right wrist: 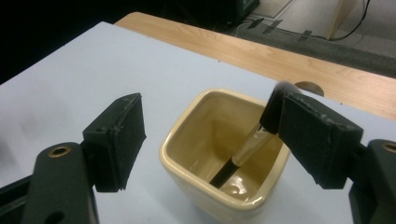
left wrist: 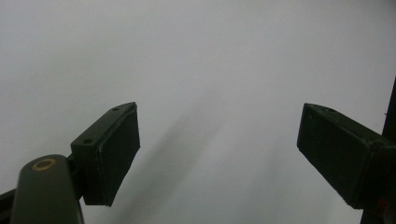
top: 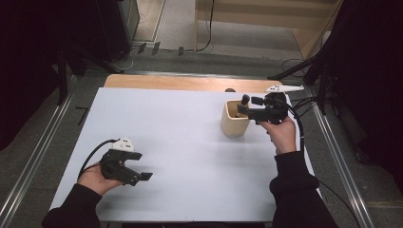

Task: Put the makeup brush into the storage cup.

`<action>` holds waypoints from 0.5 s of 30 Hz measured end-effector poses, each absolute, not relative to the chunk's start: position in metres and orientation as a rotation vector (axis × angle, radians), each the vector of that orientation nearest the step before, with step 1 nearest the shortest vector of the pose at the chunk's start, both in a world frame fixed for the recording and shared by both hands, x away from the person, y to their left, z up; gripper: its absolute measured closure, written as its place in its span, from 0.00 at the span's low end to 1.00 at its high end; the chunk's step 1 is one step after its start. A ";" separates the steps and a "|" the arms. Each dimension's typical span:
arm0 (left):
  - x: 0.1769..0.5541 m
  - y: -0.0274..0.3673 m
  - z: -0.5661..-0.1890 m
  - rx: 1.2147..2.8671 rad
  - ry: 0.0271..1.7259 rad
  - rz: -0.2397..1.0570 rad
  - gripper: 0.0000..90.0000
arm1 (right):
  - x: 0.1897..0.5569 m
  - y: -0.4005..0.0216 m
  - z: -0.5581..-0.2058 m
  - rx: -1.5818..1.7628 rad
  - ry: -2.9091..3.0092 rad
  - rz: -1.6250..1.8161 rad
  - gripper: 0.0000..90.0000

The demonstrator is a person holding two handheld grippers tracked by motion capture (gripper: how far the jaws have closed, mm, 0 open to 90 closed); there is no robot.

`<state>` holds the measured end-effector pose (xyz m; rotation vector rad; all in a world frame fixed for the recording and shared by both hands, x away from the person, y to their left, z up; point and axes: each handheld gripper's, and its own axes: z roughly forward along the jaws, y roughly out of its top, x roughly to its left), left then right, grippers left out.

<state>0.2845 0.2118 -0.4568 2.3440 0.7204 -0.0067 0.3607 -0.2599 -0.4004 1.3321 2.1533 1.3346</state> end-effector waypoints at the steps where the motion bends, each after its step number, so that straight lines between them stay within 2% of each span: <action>1: 0.285 0.212 -0.457 2.344 0.721 -0.006 0.16 | 0.361 -0.260 -0.400 1.332 2.153 1.335 0.26; 15: 0.285 0.212 -0.456 2.341 0.724 -0.005 0.15 | 0.336 -0.268 -0.404 1.317 2.185 1.345 0.26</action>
